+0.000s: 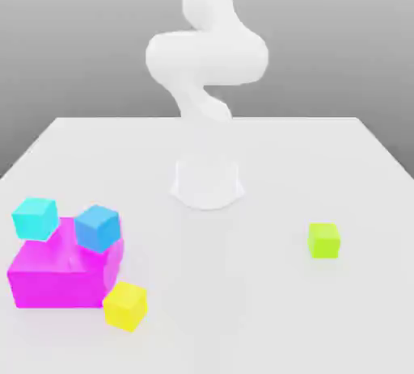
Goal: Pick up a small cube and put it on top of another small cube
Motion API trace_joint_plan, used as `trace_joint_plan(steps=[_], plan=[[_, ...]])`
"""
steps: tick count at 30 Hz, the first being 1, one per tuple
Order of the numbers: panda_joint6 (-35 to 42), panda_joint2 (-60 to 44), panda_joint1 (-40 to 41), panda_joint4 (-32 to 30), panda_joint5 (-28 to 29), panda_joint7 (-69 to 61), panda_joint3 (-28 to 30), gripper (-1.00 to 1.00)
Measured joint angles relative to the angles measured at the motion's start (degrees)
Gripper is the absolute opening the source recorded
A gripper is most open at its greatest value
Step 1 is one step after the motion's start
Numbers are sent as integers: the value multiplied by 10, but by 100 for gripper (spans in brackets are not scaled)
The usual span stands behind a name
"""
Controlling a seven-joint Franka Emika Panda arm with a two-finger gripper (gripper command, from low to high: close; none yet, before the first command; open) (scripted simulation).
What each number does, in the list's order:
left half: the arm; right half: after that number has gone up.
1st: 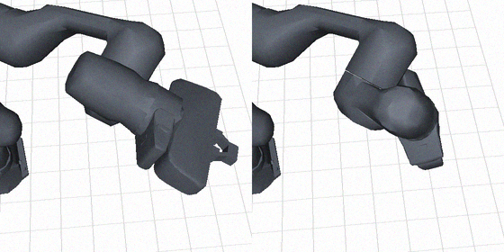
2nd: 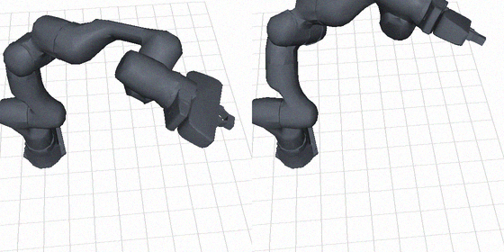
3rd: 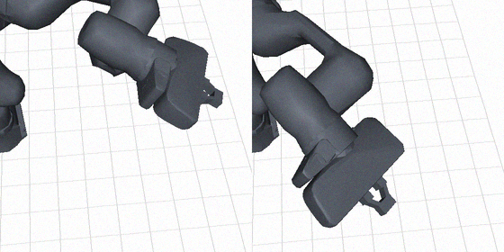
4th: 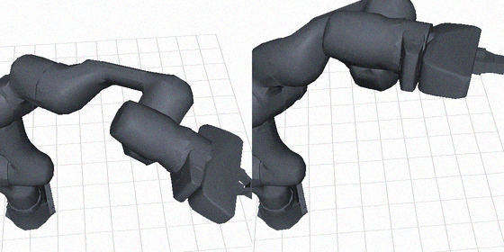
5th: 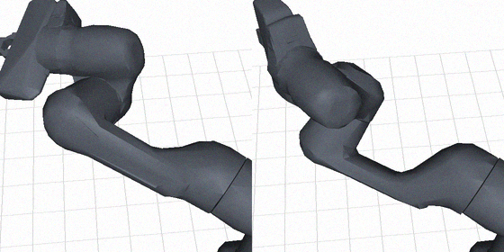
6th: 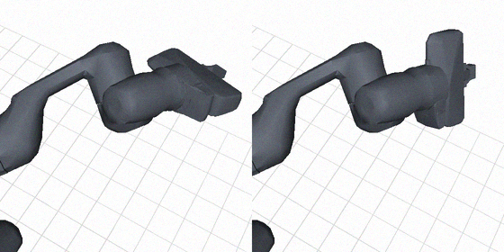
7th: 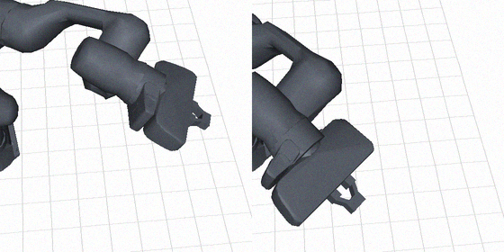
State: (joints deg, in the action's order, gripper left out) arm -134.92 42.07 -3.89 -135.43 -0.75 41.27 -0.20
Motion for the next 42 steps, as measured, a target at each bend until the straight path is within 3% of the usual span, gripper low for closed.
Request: trace_joint_plan(steps=[12,22,26,31,32,38,42], plan=[[-163,-197,-200,-186,-32,-231,-31,0],[-297,-356,-334,-337,-32,-399,-90,0],[-361,-435,-343,-340,-5,-399,-90,0],[-445,-537,-409,-324,36,-370,-15,0],[-457,-551,-421,-322,36,-369,-4,-100],[-462,-558,-426,-321,38,-367,1,-100],[-416,-502,-395,-330,15,-386,-34,-100]])
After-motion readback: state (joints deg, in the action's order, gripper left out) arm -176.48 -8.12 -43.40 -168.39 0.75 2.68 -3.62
